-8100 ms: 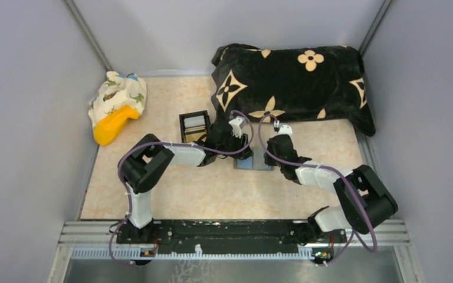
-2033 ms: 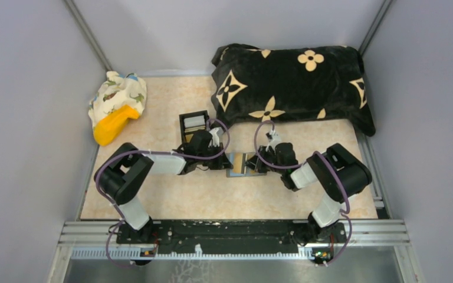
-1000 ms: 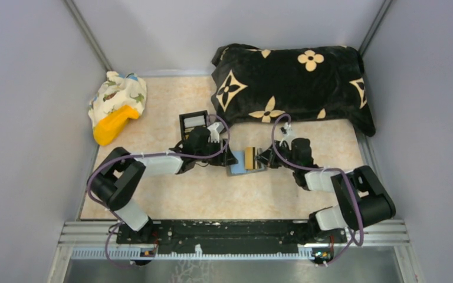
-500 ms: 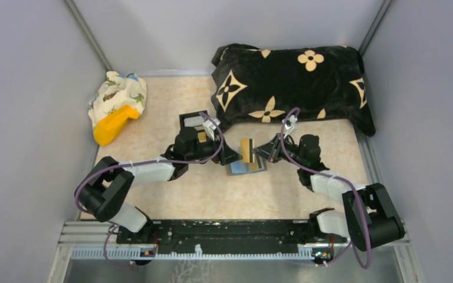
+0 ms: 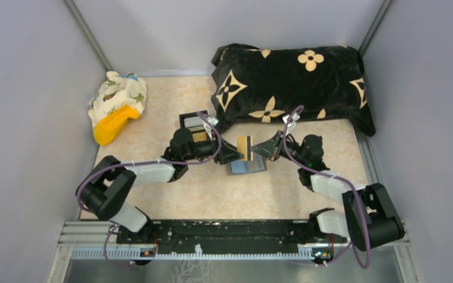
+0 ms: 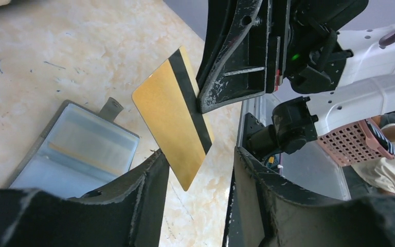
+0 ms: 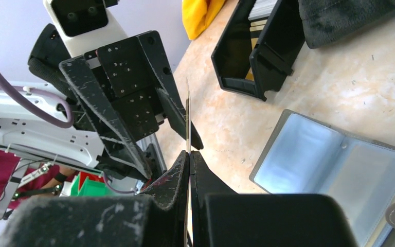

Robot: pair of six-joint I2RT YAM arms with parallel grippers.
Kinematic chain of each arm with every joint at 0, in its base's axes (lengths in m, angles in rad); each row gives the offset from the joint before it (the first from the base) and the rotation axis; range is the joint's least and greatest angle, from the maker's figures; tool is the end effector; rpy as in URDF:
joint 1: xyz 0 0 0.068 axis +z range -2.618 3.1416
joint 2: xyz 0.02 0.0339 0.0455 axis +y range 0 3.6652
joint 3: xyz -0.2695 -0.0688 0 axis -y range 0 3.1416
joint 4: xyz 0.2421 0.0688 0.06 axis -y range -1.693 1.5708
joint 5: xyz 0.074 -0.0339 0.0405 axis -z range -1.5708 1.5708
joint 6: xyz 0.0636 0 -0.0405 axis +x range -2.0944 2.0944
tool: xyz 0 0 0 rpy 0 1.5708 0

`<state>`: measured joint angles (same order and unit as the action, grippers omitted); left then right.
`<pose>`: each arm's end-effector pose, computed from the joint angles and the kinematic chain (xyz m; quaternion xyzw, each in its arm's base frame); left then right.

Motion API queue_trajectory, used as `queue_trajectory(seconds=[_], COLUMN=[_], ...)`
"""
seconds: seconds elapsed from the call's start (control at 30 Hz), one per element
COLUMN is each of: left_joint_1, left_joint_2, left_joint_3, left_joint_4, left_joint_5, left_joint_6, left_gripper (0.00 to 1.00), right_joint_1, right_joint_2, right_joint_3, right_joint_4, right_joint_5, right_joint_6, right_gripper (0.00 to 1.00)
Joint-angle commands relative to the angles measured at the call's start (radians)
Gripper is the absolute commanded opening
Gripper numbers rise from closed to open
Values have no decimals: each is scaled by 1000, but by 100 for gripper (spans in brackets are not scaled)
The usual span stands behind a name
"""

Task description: Take the credit cards out of the card holder

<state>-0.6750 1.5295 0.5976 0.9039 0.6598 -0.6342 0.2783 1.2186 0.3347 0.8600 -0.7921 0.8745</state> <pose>0.2298 -0.2339 0.2207 0.2396 0.6735 -0.5858 0.3818 0.2237 0.1110 0.2145 -0.0637 0.7102 0.5827 0.3900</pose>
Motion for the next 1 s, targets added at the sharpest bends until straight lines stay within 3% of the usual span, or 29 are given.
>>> queue_trajectory(seconds=[0.0, 0.2, 0.3, 0.33, 0.53, 0.63, 0.73, 0.97], left_joint_1=[5, 5, 5, 5, 3, 3, 3, -1], left_joint_2=[30, 44, 62, 70, 131, 164, 192, 213], left_joint_3=[-1, 2, 7, 9, 11, 14, 13, 8], left_joint_4=[122, 133, 155, 164, 267, 327, 372, 428], left_joint_5=[62, 66, 82, 92, 141, 165, 180, 194], left_joint_6=[-44, -60, -74, -81, -154, -200, -232, -261], left_gripper=[52, 29, 2, 0, 0, 13, 18, 19], right_joint_1=[-5, -5, -6, -6, -5, -5, -4, -4], right_joint_2=[-1, 2, 8, 9, 15, 20, 30, 55], right_joint_3=[-1, -5, -2, -3, 7, 17, 29, 39], right_joint_4=[84, 74, 75, 76, 95, 102, 108, 140], right_joint_5=[-28, -37, -42, -43, -50, -51, -52, -68], right_joint_6=[12, 6, 8, 8, 18, 21, 23, 38], right_gripper=[0, 0, 0, 0, 0, 0, 0, 0])
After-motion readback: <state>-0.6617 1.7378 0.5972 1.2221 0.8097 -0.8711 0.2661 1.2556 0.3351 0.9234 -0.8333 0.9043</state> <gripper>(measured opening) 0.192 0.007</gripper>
